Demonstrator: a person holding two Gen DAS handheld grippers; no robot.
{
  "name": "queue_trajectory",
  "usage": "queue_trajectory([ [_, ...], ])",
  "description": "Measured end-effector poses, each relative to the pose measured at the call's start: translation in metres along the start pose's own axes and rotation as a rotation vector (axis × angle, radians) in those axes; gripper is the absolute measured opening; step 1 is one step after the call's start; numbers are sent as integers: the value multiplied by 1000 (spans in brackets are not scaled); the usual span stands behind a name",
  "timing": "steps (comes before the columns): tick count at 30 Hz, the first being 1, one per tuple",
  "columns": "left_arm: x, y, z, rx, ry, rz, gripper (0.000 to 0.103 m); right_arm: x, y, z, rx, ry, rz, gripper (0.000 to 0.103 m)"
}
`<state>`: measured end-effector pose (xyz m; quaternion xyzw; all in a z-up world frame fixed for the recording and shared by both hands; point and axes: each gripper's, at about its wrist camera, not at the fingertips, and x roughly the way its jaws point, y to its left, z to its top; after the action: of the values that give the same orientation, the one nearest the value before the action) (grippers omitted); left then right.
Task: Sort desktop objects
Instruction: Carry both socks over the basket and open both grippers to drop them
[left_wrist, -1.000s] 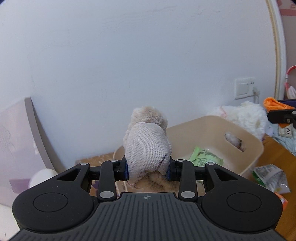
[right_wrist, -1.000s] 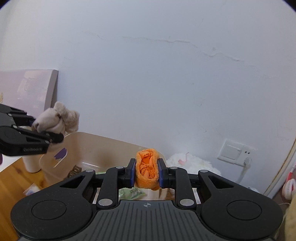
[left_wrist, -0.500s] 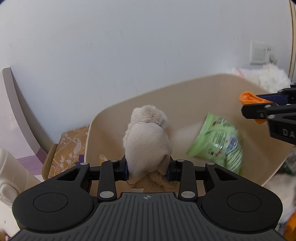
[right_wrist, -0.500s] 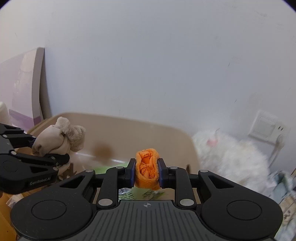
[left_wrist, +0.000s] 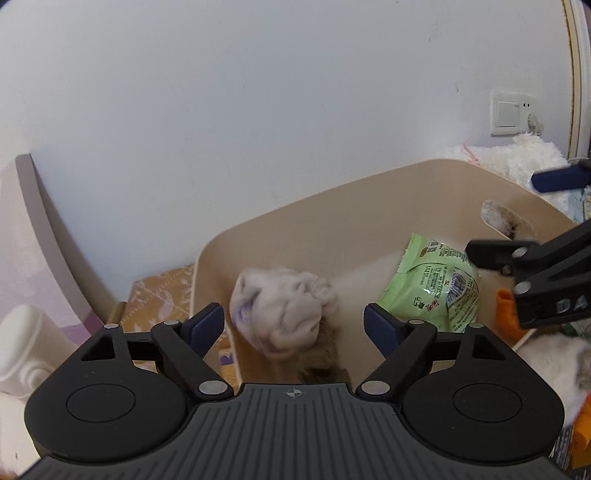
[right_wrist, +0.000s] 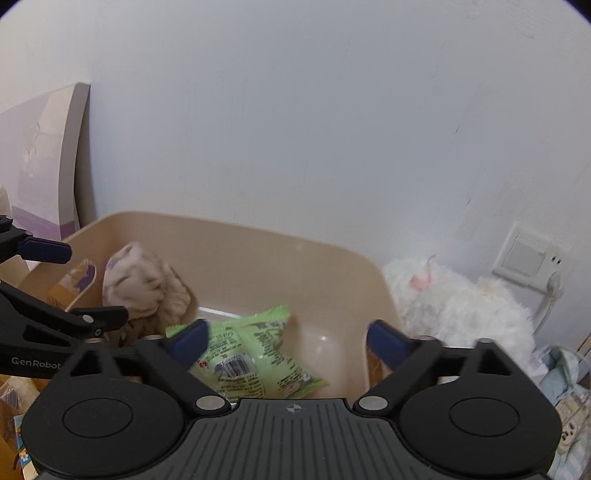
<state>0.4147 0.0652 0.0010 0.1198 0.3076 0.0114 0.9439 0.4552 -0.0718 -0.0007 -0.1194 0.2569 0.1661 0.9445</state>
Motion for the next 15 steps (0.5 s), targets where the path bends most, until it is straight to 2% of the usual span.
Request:
queue_trajectory([
  [9,-47,17,-8,37,-68,-9,85,-49,-10,-7,-9,-76,-25,103],
  [15,-80,41,-22,41,-91,-25,86,-75,-21,-20,-14,-84,-33,103],
])
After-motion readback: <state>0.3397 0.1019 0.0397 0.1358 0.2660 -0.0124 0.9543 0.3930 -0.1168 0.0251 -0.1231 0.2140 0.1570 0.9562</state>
